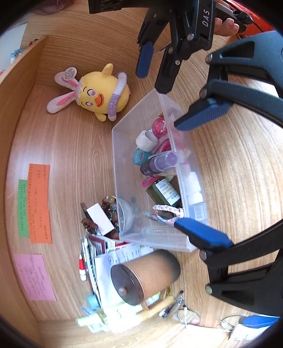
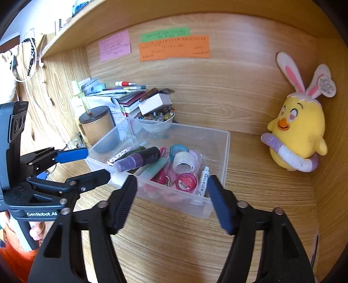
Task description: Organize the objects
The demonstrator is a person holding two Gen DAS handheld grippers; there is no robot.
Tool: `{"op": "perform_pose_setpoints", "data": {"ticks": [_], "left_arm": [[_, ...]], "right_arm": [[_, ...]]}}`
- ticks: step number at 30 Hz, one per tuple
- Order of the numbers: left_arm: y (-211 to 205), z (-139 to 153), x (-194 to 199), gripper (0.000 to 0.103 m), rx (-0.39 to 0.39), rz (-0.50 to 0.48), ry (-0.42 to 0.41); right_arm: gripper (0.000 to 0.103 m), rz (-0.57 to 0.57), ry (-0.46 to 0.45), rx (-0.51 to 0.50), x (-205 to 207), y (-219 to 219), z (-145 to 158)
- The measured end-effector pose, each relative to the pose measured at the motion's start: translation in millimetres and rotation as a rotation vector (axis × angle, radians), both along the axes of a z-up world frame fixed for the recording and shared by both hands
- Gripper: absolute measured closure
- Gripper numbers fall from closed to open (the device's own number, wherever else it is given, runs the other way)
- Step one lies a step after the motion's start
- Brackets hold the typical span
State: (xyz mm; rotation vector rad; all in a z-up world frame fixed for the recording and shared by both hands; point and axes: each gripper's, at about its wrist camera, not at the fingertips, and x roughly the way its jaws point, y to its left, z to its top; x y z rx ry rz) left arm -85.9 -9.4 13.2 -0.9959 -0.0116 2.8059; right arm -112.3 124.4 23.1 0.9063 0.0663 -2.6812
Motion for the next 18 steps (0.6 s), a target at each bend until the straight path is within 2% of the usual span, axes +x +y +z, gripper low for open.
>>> {"op": "perform_pose_setpoints", "data": {"ticks": [3,6,10,18], "left_arm": [[0,0,14,0.008,-0.020,0.029,0.043],[3,-1,25,0.007,-0.040,0.038,0.066],[6,-4,35,0.006,-0.056,0.040,0.075],[9,-6,42,0.006,-0.032,0.031,0.064]], "right_arm": [[0.029,-0.006,0.007,0.001,9,0,-2],[0.022,-0.021,0.011,0.003,15,0,-6],[0.022,-0.027,-0.007,-0.007,20,2,-14],[0.022,-0.030,-0.034,-0.022,23,4,-22]]}}
